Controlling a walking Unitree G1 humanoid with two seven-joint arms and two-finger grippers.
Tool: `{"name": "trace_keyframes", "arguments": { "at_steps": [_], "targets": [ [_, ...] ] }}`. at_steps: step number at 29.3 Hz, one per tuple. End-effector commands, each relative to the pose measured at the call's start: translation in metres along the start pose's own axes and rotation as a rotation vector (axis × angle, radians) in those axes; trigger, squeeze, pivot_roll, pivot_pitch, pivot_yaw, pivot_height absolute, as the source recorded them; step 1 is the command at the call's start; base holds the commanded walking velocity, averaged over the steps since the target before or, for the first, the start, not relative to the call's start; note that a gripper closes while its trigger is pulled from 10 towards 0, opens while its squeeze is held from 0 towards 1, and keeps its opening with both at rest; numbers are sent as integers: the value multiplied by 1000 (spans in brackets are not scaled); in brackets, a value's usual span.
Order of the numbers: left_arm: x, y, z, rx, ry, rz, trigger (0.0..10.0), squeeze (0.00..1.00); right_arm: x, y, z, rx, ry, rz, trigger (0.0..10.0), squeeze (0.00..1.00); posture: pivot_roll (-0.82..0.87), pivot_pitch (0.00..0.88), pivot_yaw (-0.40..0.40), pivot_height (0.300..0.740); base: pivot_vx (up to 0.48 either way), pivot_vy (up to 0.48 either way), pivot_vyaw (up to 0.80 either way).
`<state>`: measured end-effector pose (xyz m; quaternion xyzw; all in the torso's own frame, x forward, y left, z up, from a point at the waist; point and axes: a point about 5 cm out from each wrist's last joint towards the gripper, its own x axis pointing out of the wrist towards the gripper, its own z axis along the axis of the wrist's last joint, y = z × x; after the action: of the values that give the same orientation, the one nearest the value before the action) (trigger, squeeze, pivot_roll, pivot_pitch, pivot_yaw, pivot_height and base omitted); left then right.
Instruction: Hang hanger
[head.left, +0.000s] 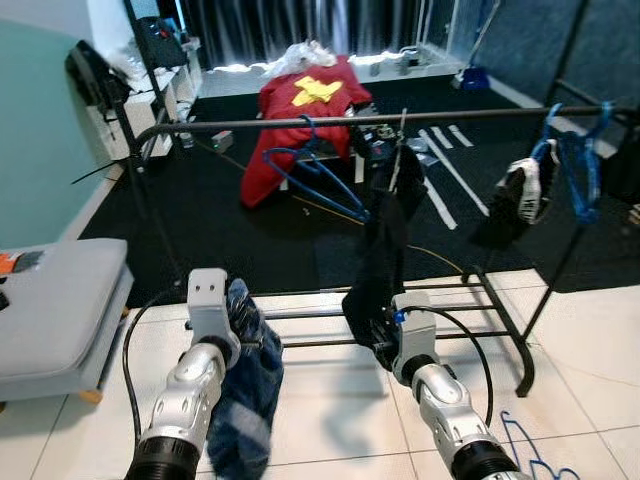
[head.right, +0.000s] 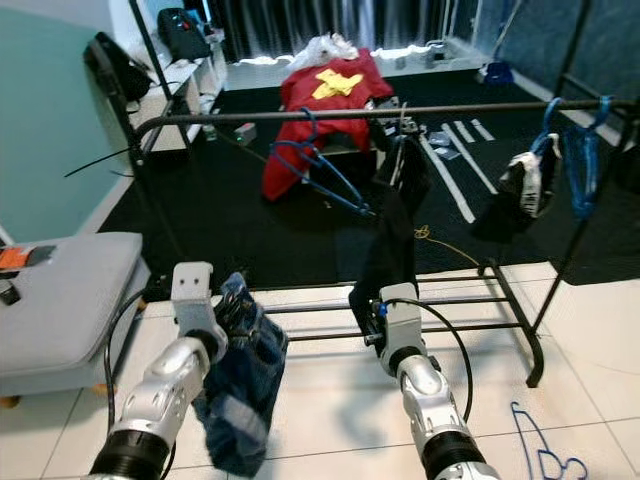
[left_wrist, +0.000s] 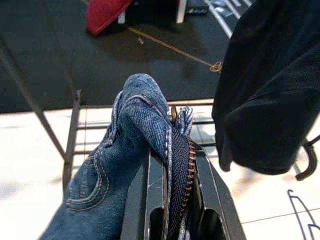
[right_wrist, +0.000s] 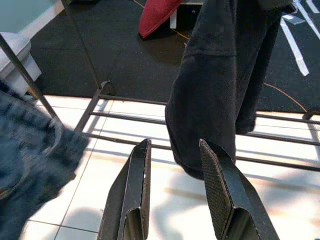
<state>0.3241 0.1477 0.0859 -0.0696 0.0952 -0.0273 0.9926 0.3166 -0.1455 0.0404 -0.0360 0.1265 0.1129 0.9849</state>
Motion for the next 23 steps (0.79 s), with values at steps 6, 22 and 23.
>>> {"name": "trace_keyframes", "arguments": {
  "at_steps": [6, 22, 23],
  "targets": [
    [-5, 14, -1, 14, -6, 39, 10000, 0, 4, 11, 0, 11, 8, 29, 10000, 0, 120, 0, 50, 740, 0, 0, 0],
    [-5, 23, -2, 19, 3, 93, 10000, 0, 2, 12, -4, 12, 17, 36, 10000, 0, 123, 10, 49, 740, 0, 0, 0],
    [-6, 24, -2, 16, 2, 99, 10000, 0, 2, 12, -4, 13, 18, 36, 10000, 0, 121, 9, 50, 740, 0, 0, 0]
  ]
}}
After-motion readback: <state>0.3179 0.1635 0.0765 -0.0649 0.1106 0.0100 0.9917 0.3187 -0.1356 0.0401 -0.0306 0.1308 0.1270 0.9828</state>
